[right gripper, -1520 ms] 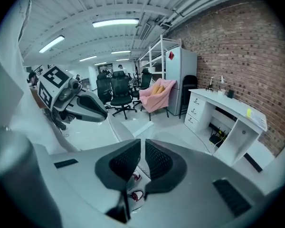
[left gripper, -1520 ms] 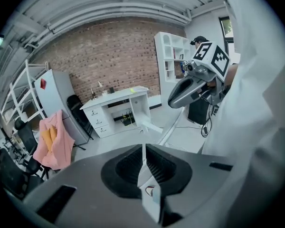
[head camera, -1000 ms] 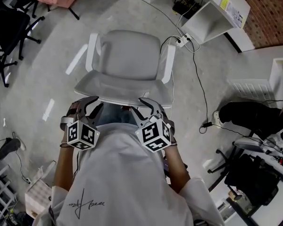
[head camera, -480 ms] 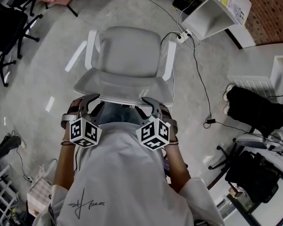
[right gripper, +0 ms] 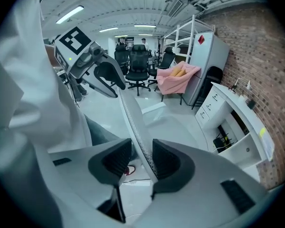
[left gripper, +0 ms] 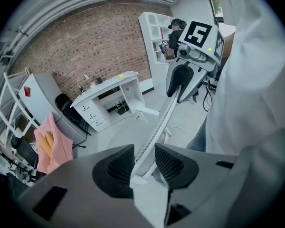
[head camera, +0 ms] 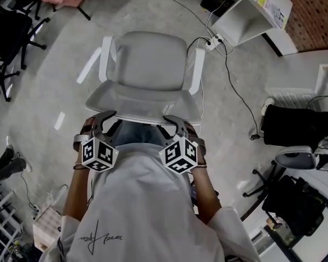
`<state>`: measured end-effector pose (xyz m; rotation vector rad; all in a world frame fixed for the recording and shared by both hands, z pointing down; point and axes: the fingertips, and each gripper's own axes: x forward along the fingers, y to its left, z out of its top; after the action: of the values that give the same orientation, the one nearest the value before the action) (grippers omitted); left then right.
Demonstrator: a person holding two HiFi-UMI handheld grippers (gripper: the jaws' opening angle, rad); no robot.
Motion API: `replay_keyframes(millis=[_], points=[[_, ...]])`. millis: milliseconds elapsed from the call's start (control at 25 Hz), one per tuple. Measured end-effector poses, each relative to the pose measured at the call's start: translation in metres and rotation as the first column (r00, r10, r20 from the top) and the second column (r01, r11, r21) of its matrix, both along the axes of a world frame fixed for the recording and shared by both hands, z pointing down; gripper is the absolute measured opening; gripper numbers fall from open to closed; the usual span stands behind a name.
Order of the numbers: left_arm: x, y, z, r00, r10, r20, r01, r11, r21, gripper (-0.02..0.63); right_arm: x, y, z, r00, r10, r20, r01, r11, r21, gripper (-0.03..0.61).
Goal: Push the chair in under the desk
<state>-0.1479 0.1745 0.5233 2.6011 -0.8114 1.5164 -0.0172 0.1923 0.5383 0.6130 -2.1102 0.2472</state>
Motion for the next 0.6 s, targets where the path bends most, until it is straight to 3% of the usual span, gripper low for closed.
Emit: replay_keyframes(millis=[600], points=[[-0.008,-0.017,0.0,0.999,-0.037,0.03,0.037,0.999,0.022,0.133,-0.008,-0.013,-0.001,0.999,-0.001,0.049,-0.001,0.999,0.039,0.152]])
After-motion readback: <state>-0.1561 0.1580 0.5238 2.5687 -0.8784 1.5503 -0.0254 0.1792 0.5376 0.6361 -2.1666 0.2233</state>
